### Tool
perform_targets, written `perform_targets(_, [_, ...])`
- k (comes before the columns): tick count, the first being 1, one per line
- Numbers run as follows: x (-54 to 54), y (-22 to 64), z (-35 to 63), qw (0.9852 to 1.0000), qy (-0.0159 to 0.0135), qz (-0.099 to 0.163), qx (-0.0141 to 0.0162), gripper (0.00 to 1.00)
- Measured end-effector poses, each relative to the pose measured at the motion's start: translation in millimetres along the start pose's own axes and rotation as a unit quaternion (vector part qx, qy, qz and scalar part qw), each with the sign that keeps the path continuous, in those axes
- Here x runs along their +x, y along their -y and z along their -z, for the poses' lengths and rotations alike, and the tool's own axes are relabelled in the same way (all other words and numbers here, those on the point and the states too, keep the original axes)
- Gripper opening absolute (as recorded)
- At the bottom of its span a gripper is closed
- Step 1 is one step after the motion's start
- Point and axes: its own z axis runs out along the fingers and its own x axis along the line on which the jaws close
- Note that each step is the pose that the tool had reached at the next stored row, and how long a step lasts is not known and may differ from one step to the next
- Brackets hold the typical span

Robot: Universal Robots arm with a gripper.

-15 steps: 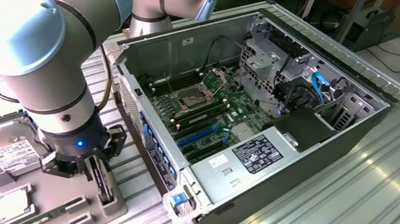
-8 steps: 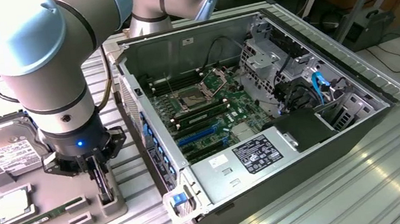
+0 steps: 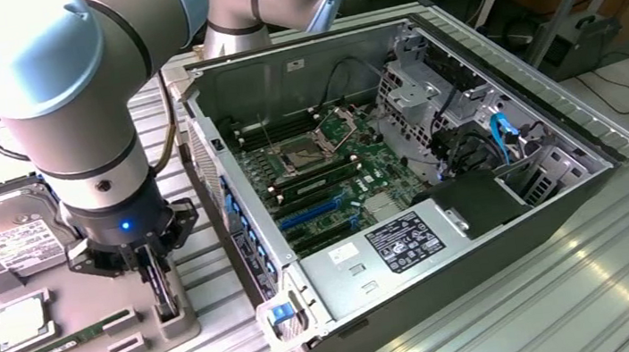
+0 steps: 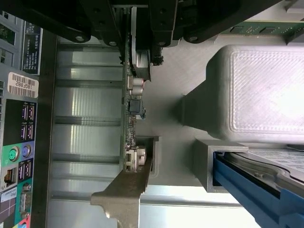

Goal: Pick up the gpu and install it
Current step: 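Pick up the gpu and move the gpu toward the slot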

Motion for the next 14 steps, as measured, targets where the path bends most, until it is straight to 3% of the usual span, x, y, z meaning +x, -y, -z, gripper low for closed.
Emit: perform_targets(14, [-0.2,-0.3,12.5,1.0000,0.0000,0.000,0.0000,0.28])
